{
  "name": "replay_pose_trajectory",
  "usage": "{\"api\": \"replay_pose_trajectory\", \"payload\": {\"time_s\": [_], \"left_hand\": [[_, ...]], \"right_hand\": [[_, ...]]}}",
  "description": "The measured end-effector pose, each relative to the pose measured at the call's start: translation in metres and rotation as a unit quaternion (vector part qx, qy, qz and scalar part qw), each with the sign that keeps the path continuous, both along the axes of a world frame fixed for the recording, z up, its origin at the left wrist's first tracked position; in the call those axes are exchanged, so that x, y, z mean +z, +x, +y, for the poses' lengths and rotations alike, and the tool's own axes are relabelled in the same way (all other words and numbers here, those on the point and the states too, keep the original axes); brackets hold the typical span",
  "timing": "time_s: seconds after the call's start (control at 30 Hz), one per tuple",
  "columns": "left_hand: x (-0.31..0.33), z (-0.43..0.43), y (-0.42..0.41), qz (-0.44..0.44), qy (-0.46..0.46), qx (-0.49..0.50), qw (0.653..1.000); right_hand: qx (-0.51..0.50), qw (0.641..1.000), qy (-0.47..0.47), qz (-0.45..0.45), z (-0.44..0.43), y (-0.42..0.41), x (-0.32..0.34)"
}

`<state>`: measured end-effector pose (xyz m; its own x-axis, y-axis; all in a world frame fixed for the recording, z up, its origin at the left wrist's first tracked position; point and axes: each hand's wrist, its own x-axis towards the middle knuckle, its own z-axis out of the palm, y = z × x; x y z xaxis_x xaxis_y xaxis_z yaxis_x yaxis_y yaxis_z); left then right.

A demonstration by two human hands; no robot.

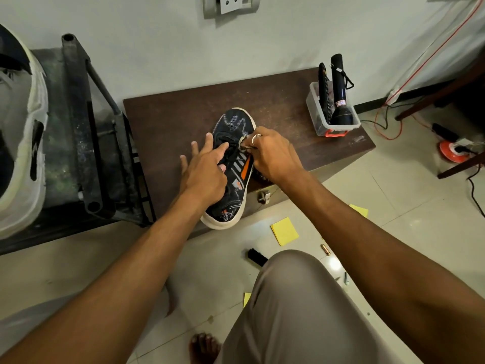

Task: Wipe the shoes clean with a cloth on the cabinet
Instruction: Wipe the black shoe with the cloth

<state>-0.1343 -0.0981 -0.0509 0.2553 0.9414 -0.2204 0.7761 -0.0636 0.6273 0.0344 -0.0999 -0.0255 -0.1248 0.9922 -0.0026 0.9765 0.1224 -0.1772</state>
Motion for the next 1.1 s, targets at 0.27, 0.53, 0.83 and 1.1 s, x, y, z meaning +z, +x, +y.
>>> {"api": "replay_pose_trajectory", "payload": {"time_s": [0.27,0.53,0.83,1.1], "left_hand": [[0.000,-0.002,0.001,0.020,0.016,-0.004,1.000],[0.004,-0.001,0.000,0.031,0.001,-0.027,0.999],[0.000,-0.001,0.001,0.009,0.002,-0.012,1.000],[-0.001,-0.001,0.000,-0.003,-0.003,-0.008,1.000]], "right_hand": [[0.059,0.982,-0.133,0.120,-0.015,0.010,0.012],[0.070,0.996,-0.056,-0.029,0.018,0.009,0.015],[0.151,0.964,-0.151,0.156,-0.034,0.008,0.015],[0.161,0.961,-0.159,0.156,-0.040,-0.006,0.022]]}}
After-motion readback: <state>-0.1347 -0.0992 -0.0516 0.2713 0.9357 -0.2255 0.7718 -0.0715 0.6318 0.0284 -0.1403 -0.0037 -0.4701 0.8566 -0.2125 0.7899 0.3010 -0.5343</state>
